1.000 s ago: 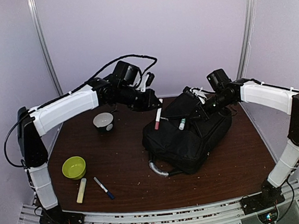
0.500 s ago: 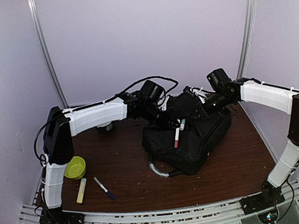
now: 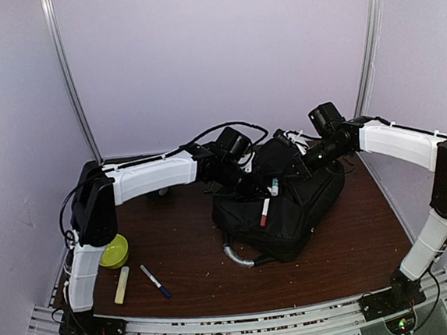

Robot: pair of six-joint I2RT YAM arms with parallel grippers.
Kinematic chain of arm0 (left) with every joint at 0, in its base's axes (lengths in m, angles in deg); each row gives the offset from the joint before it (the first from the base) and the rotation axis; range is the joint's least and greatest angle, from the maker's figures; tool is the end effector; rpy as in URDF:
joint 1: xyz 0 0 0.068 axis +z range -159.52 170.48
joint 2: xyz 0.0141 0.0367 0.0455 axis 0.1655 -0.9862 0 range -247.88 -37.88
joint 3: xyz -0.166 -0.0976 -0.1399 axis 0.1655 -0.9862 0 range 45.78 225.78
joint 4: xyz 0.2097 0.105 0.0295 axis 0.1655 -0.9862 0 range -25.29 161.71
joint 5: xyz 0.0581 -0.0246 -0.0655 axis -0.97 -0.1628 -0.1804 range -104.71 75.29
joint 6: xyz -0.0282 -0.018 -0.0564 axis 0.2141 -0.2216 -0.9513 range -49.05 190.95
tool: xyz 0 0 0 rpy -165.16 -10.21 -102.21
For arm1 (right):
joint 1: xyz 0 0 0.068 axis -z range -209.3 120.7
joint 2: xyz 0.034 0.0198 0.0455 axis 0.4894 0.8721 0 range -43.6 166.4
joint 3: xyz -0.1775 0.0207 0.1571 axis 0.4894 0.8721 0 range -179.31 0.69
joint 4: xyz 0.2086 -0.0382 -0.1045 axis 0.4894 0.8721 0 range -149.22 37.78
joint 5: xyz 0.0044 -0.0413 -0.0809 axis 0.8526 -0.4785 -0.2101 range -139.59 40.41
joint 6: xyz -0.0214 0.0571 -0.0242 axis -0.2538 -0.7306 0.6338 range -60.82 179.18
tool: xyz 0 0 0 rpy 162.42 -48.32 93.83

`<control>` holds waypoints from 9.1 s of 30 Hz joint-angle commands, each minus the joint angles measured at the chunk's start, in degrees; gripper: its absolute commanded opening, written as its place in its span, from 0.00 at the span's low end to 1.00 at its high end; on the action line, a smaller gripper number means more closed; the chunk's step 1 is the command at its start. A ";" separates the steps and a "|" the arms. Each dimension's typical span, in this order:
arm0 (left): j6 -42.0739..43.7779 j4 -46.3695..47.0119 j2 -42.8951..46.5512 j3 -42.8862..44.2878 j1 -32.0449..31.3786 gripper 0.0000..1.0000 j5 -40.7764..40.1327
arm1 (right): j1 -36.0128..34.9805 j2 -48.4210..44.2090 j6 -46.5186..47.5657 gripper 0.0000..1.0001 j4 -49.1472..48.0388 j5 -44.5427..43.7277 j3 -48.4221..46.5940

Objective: Pack the student bag
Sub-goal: Place the pen in the upper front pocket of the bag, then adjust the pen in the upper front pocket of the bag, then pick up the pen at the center of the board, then place the pen in the upper front pocket of the bag.

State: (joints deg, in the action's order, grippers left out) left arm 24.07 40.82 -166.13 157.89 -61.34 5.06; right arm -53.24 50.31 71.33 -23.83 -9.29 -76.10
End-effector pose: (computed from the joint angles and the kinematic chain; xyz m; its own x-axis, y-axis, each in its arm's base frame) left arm 0.2774 -0.3808 0.1999 -0.9531 0.1009 -0.2853 0.2730 0.6935 -0.6667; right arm 0.2887 0.1647 0.2440 -0.5682 -0.4277 -0.7030 -0.8068 0.4576 0.3736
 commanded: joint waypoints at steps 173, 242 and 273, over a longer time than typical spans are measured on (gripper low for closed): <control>-19.10 -19.69 45.66 -56.36 -5.49 0.49 -32.50 | 1.97 2.00 2.90 0.00 -2.53 4.84 -1.65; 19.88 -9.34 14.84 -9.41 -0.93 0.00 13.12 | 2.42 -0.88 1.61 0.00 -2.52 6.09 -1.04; -23.12 29.31 -11.85 6.12 7.33 0.00 21.57 | -0.46 -1.25 3.62 0.00 -1.14 9.46 -0.97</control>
State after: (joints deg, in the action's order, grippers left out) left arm 12.88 52.03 -174.13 161.63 -54.15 29.56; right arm -52.37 52.17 74.25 -22.73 -5.93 -76.65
